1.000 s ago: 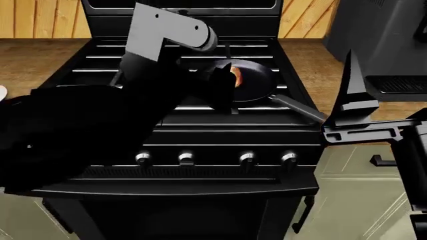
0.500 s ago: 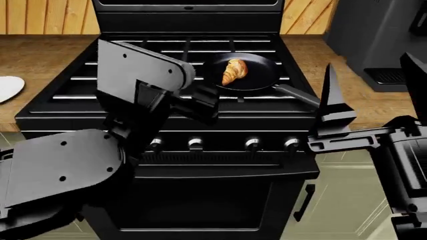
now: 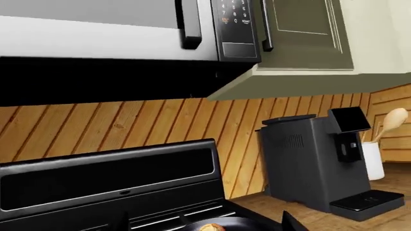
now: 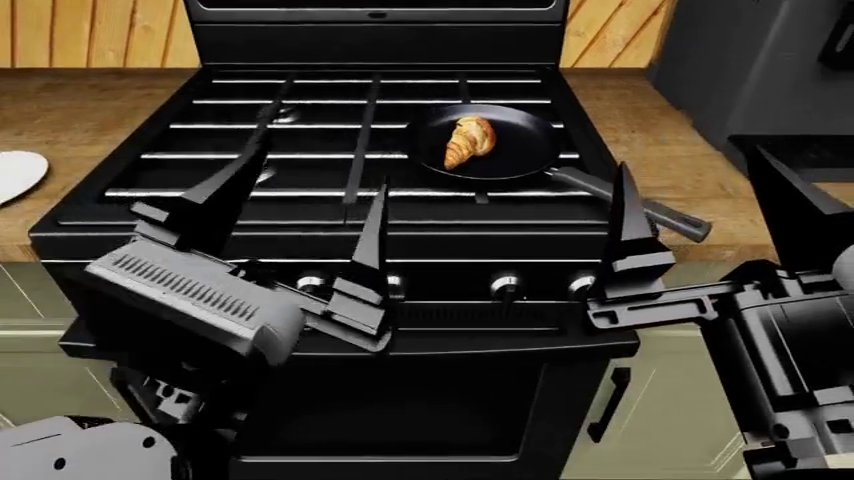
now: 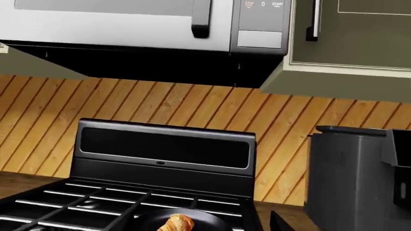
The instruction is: Pick the croissant and place it on the pan. Then turn on the stove to warm the croissant.
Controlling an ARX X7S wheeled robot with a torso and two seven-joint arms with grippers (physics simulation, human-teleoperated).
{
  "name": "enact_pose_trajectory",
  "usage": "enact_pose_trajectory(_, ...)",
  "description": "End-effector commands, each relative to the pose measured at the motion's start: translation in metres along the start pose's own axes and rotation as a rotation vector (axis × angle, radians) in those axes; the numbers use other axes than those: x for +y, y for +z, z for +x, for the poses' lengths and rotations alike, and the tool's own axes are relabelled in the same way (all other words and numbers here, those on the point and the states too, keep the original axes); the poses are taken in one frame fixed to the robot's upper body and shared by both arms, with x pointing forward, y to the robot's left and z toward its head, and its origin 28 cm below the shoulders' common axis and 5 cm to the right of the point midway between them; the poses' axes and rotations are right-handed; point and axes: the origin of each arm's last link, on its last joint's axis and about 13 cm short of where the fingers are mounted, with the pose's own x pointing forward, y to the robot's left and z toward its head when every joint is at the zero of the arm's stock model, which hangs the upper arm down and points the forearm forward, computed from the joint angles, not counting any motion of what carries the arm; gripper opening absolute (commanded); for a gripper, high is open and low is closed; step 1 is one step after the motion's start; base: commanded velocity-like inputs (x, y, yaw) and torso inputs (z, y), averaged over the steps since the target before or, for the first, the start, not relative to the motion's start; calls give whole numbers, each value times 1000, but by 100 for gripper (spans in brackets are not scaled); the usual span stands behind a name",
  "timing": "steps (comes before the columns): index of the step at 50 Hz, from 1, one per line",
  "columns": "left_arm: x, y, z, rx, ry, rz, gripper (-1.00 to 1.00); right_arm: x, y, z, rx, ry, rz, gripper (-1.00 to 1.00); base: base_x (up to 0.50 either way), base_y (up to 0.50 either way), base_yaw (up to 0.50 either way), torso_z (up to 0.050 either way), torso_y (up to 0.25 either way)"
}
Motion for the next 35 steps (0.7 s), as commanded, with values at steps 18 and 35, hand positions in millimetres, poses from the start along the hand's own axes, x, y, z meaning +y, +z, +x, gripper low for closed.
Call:
enact_pose_trajectory(18,-2,-24,-25,39,-17,7,100,2,-15,-7,60,-35,25,100,0,0,0,-50,0)
enact_pose_trajectory(35,-4,-27,-25,56,-23,17,100,1,-30,-11,130,-76,1,100,0,0,0,-50,0)
